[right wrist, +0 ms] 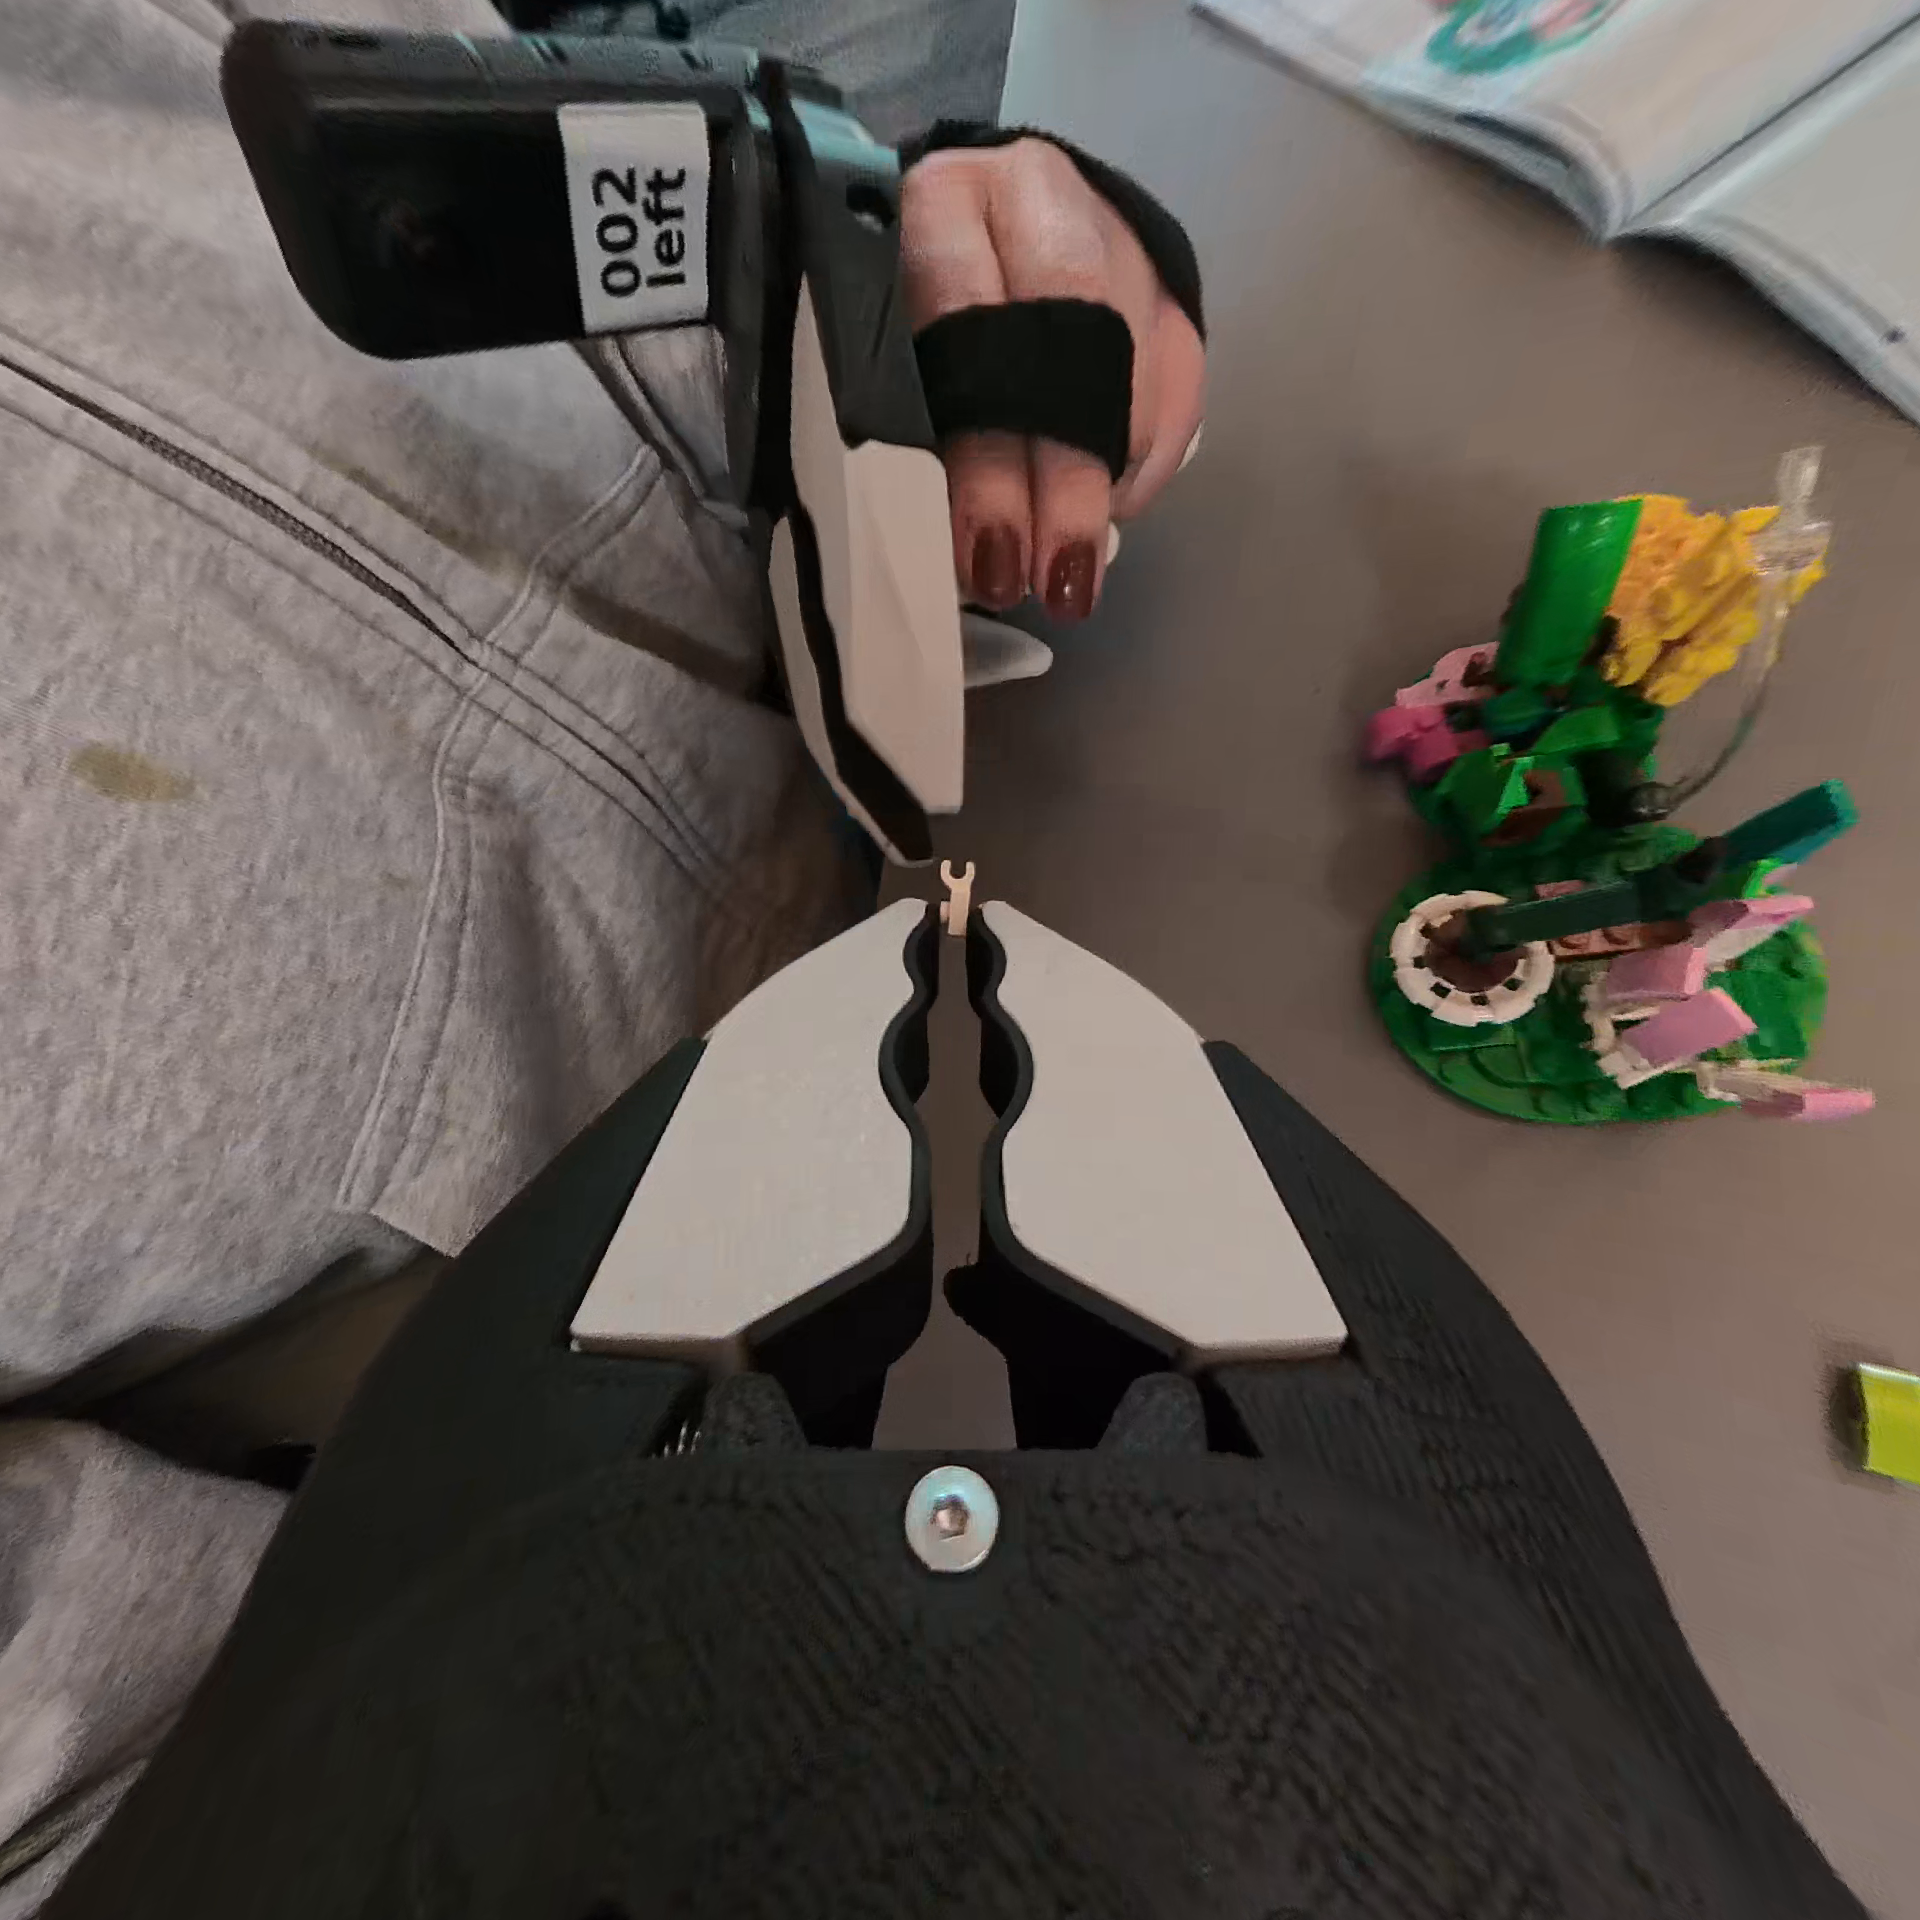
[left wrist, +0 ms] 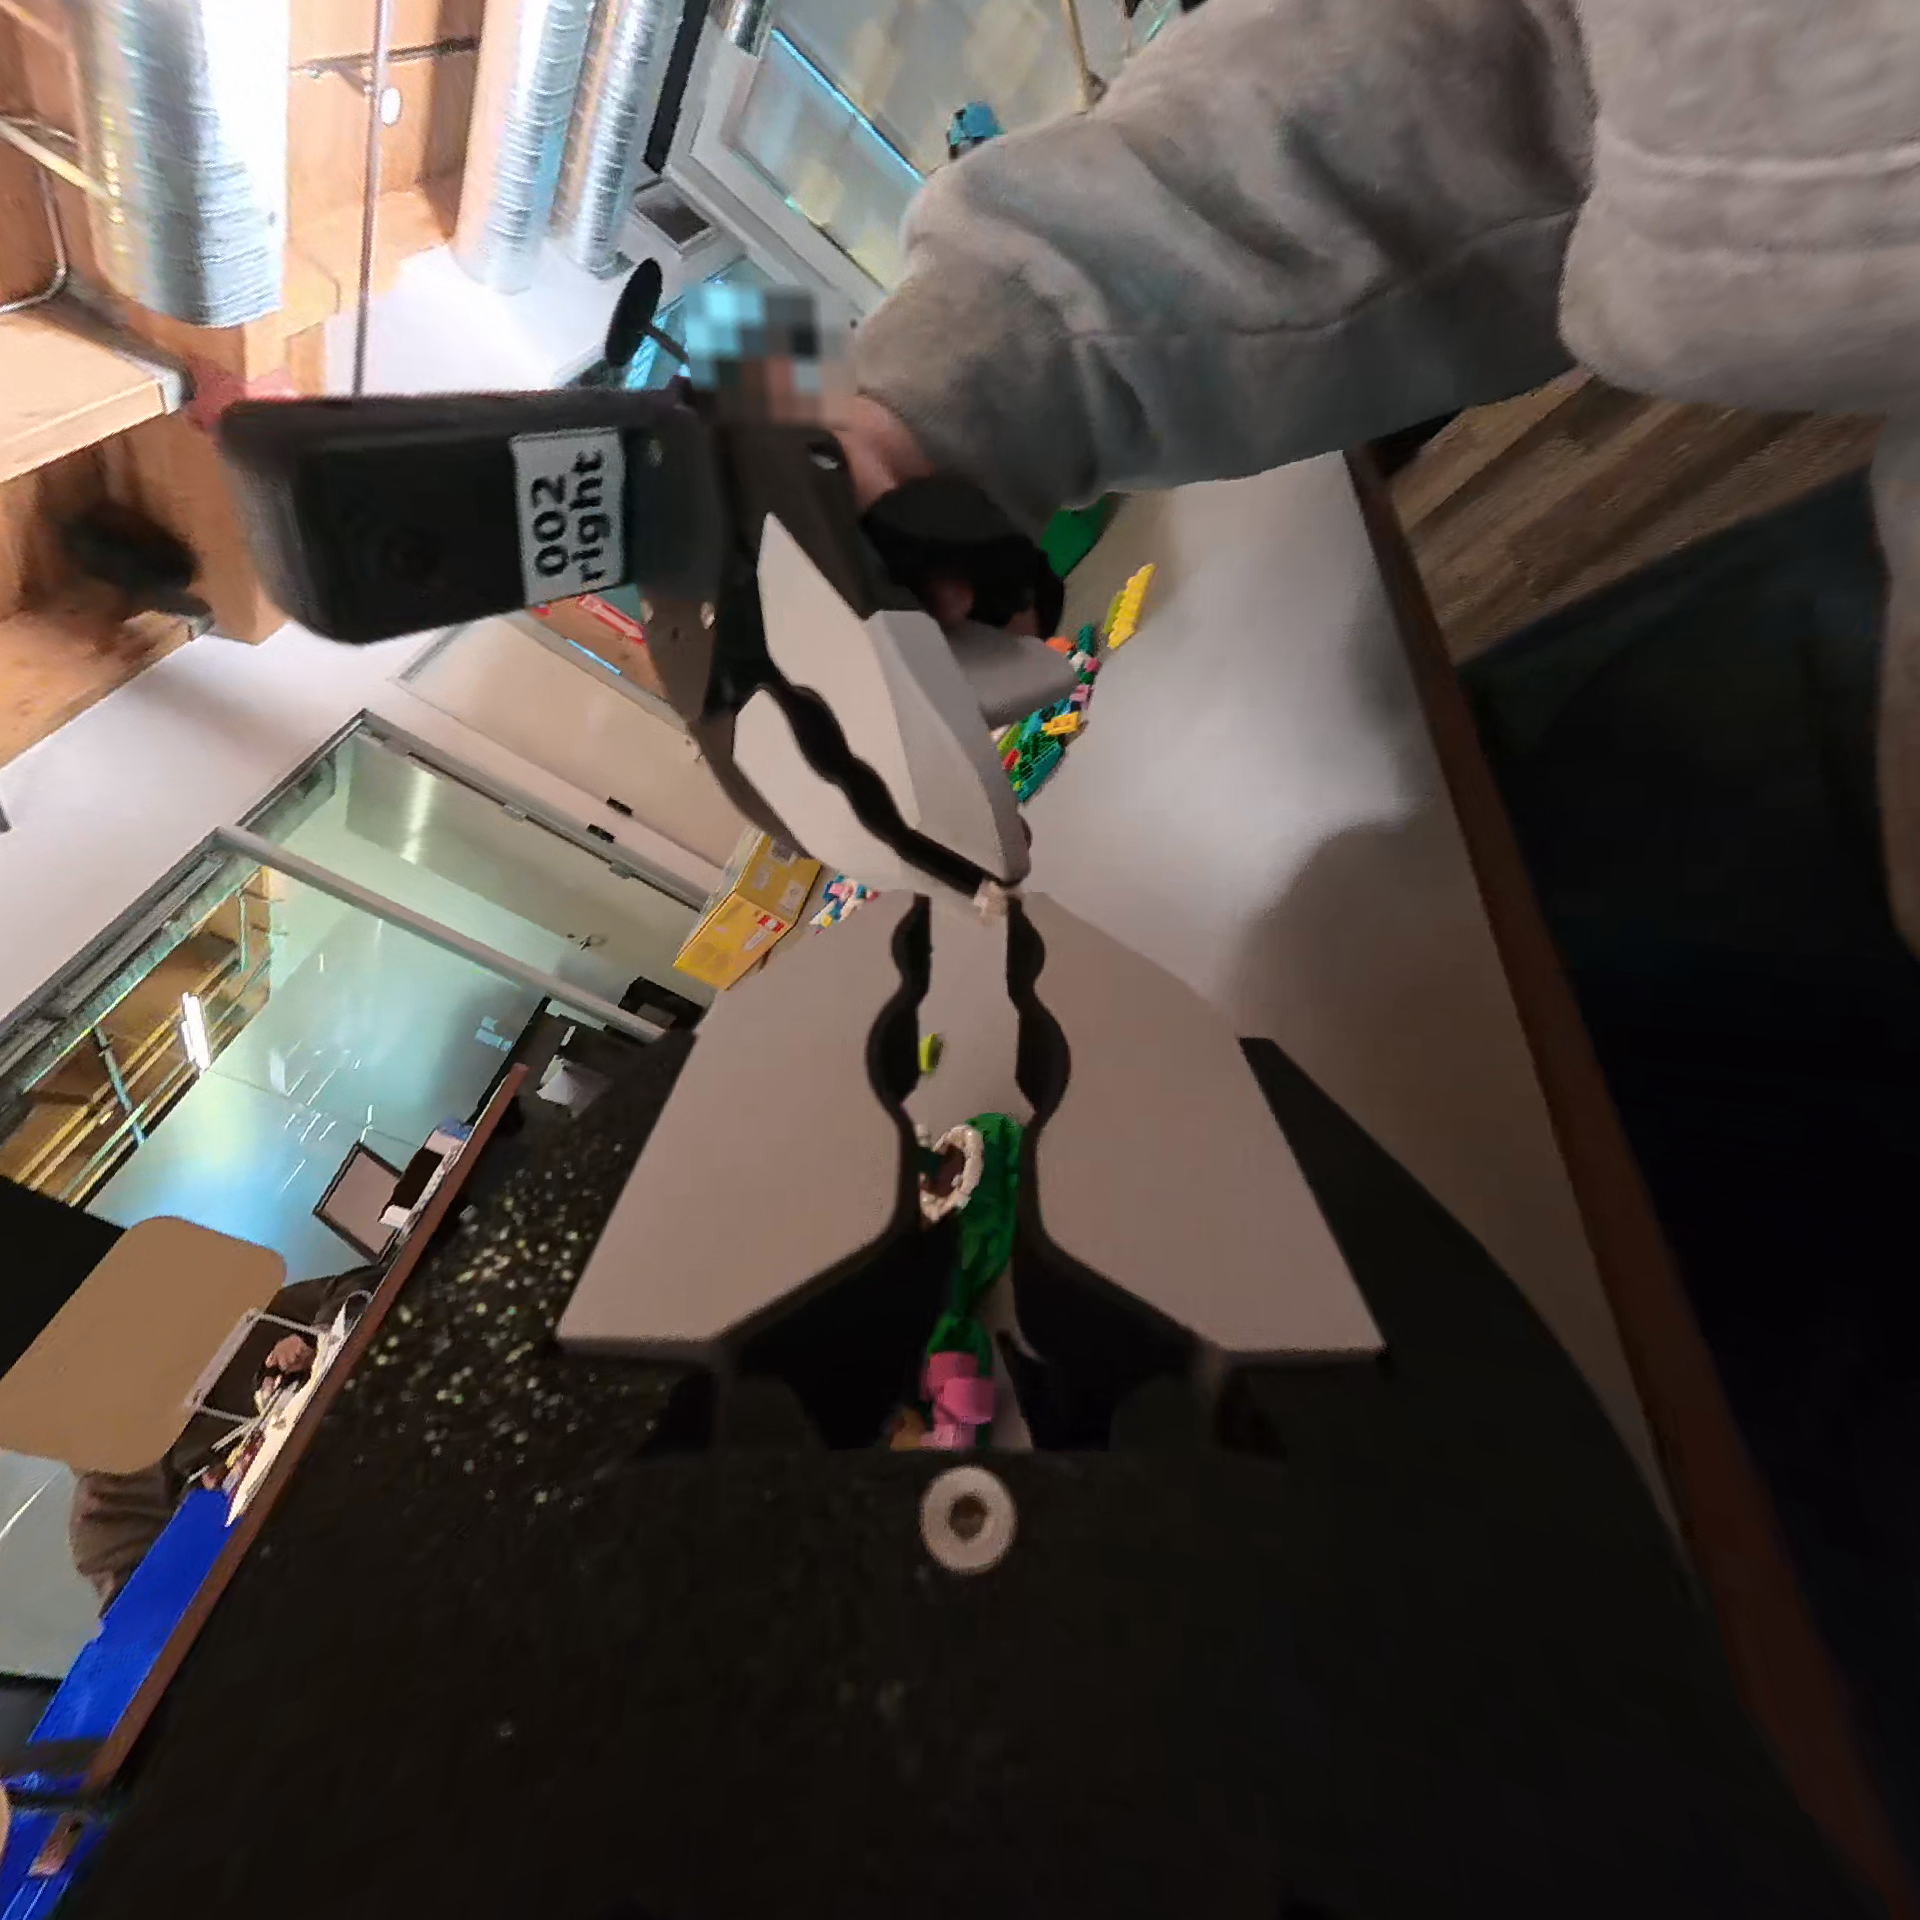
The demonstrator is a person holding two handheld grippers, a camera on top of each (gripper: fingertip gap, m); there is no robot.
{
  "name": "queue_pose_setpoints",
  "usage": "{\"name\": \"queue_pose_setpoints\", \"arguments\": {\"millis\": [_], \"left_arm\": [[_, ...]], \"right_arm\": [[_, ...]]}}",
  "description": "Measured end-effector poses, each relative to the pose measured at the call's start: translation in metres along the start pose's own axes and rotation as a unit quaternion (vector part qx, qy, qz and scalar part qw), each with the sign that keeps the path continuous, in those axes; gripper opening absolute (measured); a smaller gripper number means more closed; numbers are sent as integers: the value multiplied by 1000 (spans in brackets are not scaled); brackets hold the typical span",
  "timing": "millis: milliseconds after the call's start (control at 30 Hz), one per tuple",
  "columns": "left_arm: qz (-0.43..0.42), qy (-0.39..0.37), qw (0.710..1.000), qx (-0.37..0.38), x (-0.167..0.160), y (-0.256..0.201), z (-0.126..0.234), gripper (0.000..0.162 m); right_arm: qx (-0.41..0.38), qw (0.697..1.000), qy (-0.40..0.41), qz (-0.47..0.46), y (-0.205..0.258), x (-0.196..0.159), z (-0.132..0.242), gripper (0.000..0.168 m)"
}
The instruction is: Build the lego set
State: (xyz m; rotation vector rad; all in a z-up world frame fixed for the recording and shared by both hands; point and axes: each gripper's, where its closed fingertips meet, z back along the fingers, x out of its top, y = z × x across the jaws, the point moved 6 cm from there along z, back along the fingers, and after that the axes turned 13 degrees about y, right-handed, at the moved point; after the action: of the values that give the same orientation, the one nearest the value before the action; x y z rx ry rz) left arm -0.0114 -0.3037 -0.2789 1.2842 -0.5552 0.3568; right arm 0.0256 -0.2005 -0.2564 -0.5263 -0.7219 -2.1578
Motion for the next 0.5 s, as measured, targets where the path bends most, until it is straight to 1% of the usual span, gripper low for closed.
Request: {"name": "queue_pose_setpoints", "arguments": {"millis": [67,100,200,300,500], "left_arm": [[-6,-2,1000,-3,2,-2,0,7],[-11,-2,1000,-3,2,-2,0,8],[-23,4,1000,-11,1,-5,-1,12],[-47,16,999,-18,0,-8,-3,17],[-70,13,997,-9,5,-11,-4,6]], "right_arm": [[14,1000,21,1,1,2,-3,3],[20,999,30,1,2,2,-4,3],[29,998,50,2,1,2,-7,3],[48,997,52,-4,2,3,-6,3],[75,996,49,-3,5,3,-6,3]]}}
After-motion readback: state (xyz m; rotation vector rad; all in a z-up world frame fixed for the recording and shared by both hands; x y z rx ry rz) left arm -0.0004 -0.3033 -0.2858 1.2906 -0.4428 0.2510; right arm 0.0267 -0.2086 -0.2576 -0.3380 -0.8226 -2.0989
